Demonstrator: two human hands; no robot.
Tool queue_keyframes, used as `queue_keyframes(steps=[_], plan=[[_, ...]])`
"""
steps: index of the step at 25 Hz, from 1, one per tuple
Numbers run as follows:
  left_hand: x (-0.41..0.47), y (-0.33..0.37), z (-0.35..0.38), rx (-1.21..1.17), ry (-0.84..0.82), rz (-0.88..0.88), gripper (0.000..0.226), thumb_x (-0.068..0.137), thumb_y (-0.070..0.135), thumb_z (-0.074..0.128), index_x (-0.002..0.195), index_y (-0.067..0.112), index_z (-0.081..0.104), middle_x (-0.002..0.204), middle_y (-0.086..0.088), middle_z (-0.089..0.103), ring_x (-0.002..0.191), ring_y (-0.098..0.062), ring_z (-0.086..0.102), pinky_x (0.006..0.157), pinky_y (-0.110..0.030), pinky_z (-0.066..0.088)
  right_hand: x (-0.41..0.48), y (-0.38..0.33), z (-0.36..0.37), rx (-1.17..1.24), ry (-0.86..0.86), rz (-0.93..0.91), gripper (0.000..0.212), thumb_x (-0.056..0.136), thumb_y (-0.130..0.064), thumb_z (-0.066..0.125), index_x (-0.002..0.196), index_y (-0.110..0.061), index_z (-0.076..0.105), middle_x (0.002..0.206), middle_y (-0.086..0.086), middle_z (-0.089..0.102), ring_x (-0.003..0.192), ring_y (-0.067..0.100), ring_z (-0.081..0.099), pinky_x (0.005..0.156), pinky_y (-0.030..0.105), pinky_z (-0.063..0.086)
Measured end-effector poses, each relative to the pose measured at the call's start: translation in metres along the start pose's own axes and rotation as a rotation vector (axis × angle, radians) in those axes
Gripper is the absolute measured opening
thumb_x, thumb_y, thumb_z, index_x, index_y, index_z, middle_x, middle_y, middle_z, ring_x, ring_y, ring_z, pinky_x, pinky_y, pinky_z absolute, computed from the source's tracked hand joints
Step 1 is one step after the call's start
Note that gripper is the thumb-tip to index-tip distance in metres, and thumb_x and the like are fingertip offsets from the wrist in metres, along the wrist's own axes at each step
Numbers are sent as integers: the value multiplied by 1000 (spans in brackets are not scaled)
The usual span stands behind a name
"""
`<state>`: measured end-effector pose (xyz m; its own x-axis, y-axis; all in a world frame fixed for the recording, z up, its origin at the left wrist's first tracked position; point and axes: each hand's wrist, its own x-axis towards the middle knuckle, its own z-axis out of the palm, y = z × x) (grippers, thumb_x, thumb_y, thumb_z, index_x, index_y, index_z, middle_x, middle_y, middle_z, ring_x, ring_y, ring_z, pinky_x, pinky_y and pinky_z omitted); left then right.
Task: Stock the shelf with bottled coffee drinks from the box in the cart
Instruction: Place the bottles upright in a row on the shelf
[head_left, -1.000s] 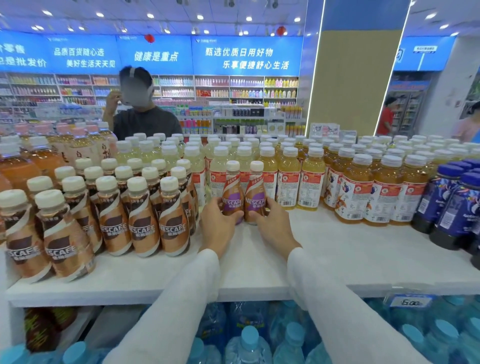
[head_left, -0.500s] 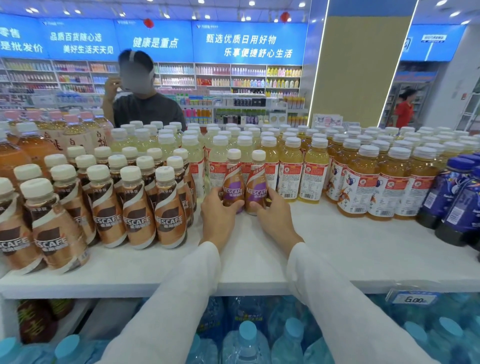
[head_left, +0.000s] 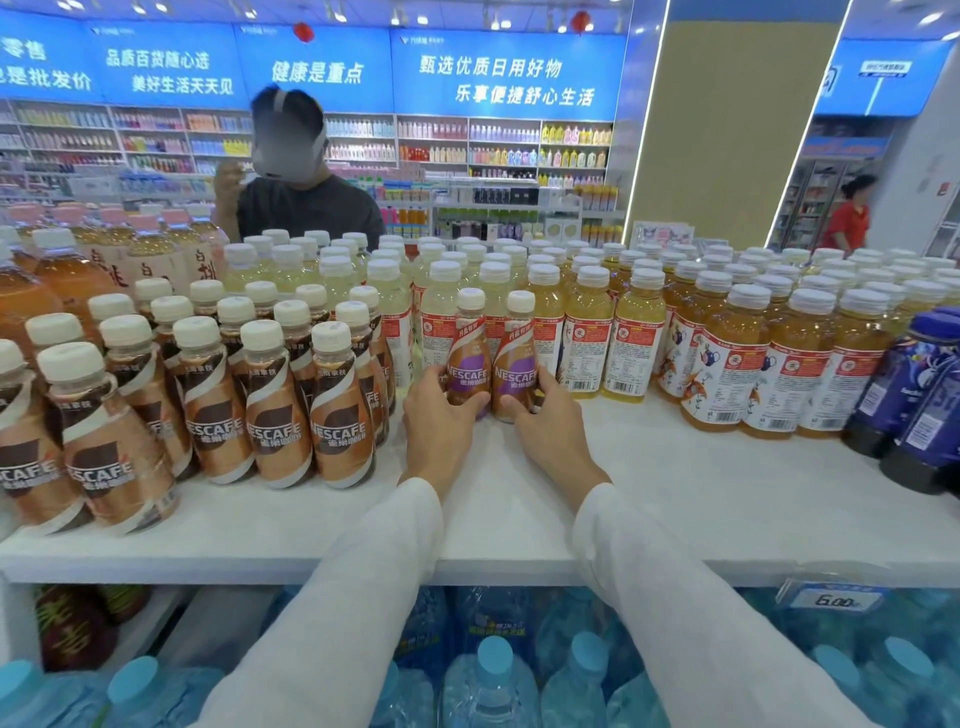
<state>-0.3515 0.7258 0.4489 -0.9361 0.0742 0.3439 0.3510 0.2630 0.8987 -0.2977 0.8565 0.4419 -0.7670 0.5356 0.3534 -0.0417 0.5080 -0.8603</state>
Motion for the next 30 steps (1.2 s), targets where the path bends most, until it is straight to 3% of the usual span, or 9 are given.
queue_keyframes(steps=[6,10,14,17,20,23,26,28,30], plan=[[2,-2,-1,19,24,-19,66,82,30,85,139,19,55,130,-3,64,118,-21,61,101,-44,54,0,-2,4,9,-27,-15,66,91,-28,75,150,-24,46,137,-6,63,120,13,60,103,31,50],[3,-4,1,14,22,-19,65,81,30,85,138,20,54,129,-2,64,117,-21,62,100,-43,55,-1,-3,3,29,-33,-10,63,92,-27,74,149,-23,47,133,-5,64,117,12,61,97,23,48],[-3,-3,-3,8,9,-51,73,78,31,87,140,20,50,135,-4,62,124,-24,59,103,-43,51,-12,-15,-5,76,-68,52,70,91,-29,75,151,-21,40,131,-8,60,109,6,62,82,4,45],[-21,-2,-18,93,-68,-58,78,81,32,84,147,15,44,144,-7,55,133,-27,51,109,-47,45,-38,-21,-25,-6,-106,101,76,93,-35,72,155,-17,34,151,-1,48,134,20,52,105,26,43],[-55,0,-45,187,-133,-38,69,89,34,76,147,17,44,146,-4,52,131,-24,52,108,-42,45,-83,-20,-55,-130,-114,100,65,95,-35,68,152,-19,42,153,-3,47,134,18,50,112,35,42],[-106,2,-75,118,-99,2,54,92,37,71,142,25,51,140,8,56,123,-13,56,102,-32,46,-135,-24,-83,-67,-49,45,43,96,-35,66,137,-29,56,137,-16,58,117,1,56,106,27,46],[-164,1,-104,36,-58,45,37,92,43,68,127,44,57,128,31,56,116,9,54,95,-17,44,-187,-24,-96,-15,-30,22,32,94,-42,66,125,-45,59,124,-32,59,113,-14,51,89,6,41],[-200,-5,-119,13,-17,26,32,88,52,66,119,54,59,121,39,57,114,16,52,87,-10,44,-218,-23,-95,36,1,6,28,90,-41,69,115,-52,62,115,-39,61,109,-15,55,83,0,41],[-234,-16,-133,-21,50,-25,33,84,57,64,117,54,62,121,38,60,113,15,56,85,-9,48,-246,-23,-86,102,36,-35,27,84,-36,74,109,-46,68,112,-36,65,105,-10,60,85,-2,40]])
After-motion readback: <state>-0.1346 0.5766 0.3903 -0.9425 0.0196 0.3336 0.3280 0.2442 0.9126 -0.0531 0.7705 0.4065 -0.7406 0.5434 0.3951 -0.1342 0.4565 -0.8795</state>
